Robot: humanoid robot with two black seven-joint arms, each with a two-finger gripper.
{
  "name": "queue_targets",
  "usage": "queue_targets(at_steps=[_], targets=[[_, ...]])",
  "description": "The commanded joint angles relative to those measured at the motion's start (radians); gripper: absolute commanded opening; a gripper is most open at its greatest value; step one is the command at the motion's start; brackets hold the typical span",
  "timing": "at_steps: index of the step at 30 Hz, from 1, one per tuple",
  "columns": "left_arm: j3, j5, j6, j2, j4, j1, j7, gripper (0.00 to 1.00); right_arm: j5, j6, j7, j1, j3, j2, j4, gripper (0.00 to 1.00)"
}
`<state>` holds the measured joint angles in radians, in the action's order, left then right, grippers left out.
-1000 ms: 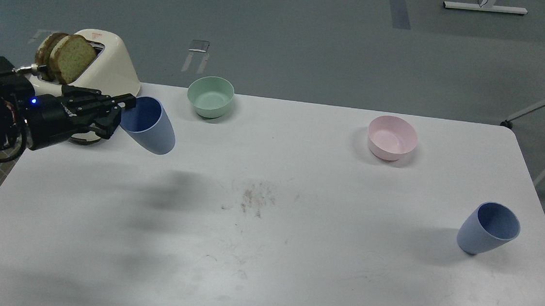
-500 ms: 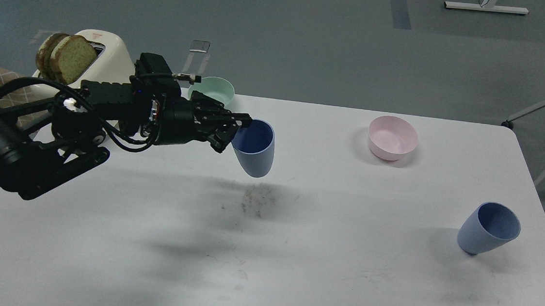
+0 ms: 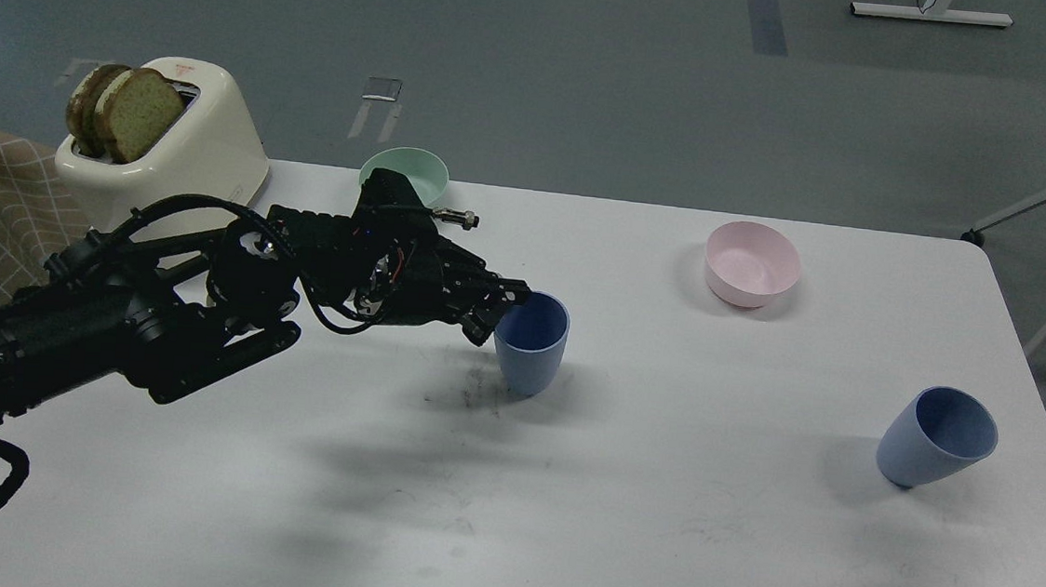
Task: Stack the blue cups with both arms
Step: 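Set the cup upright at center, release, and raise the left arm, then grasp the other blue cup with the right gripper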
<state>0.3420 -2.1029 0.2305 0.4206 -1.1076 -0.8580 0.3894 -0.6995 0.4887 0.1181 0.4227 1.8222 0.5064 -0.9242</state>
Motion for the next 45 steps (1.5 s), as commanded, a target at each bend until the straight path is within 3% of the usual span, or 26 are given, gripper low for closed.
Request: queue_targets(at_steps=[1, 5, 6, 7, 8, 10, 15, 20, 24, 28, 32, 37, 43, 45], targets=[[0.0, 0.0, 0.0, -0.009, 0.0, -0.001, -0.006, 0.0, 0.0, 0.0, 0.0, -0.002, -0.003, -0.003, -0.002, 1.0], [0.002, 0.003, 0.0, -0.006, 0.0, -0.001, -0.009, 0.0, -0.002, 0.0, 0.0, -0.004, -0.001, 0.0, -0.002, 1.0], [0.003, 0.006, 0.0, -0.006, 0.0, -0.001, -0.014, 0.24, -0.002, 0.0, 0.0, -0.004, -0.001, 0.0, -0.001, 1.0], [0.003, 0.009, 0.0, -0.005, 0.0, 0.0, -0.02, 0.37, -0.002, 0.0, 0.0, -0.005, -0.001, 0.0, -0.001, 1.0], [0.006, 0.012, 0.0, -0.003, -0.003, 0.002, -0.03, 0.61, -0.002, 0.0, 0.0, -0.011, -0.001, 0.001, -0.001, 1.0], [0.011, 0.015, -0.002, -0.002, -0.008, 0.005, -0.037, 0.73, -0.002, 0.0, 0.0, -0.019, -0.001, 0.001, -0.002, 1.0], [0.067, 0.18, -0.01, 0.01, -0.018, 0.005, -0.038, 0.87, -0.008, 0.0, -0.002, -0.132, -0.034, 0.043, -0.112, 1.0], [0.222, 0.399, -0.008, 0.02, -0.008, 0.008, -0.027, 0.96, -0.041, 0.0, -0.002, -0.211, -0.035, 0.115, -0.203, 1.0], [0.334, 0.628, -0.003, 0.041, -0.011, 0.033, -0.026, 0.97, -0.103, 0.0, -0.002, -0.228, -0.035, 0.152, -0.237, 1.0], [0.518, 0.971, -0.002, 0.04, -0.002, 0.05, -0.027, 0.97, -0.26, 0.0, 0.0, -0.258, -0.037, 0.169, -0.26, 1.0], [0.609, 1.165, -0.008, 0.035, 0.009, 0.085, -0.026, 0.97, -0.521, 0.0, 0.003, -0.291, -0.037, 0.17, -0.327, 1.0], [0.682, 1.342, -0.008, 0.032, 0.063, 0.119, -0.026, 0.97, -0.78, 0.0, 0.012, -0.347, -0.052, 0.179, -0.432, 1.0], [0.698, 1.556, -0.005, 0.026, 0.178, 0.12, -0.034, 0.97, -1.033, 0.0, 0.08, -0.397, -0.165, 0.222, -0.507, 1.0], [0.698, 1.599, -0.002, 0.026, 0.18, 0.123, -0.034, 0.97, -1.083, 0.0, 0.081, -0.397, -0.185, 0.222, -0.507, 1.0]])
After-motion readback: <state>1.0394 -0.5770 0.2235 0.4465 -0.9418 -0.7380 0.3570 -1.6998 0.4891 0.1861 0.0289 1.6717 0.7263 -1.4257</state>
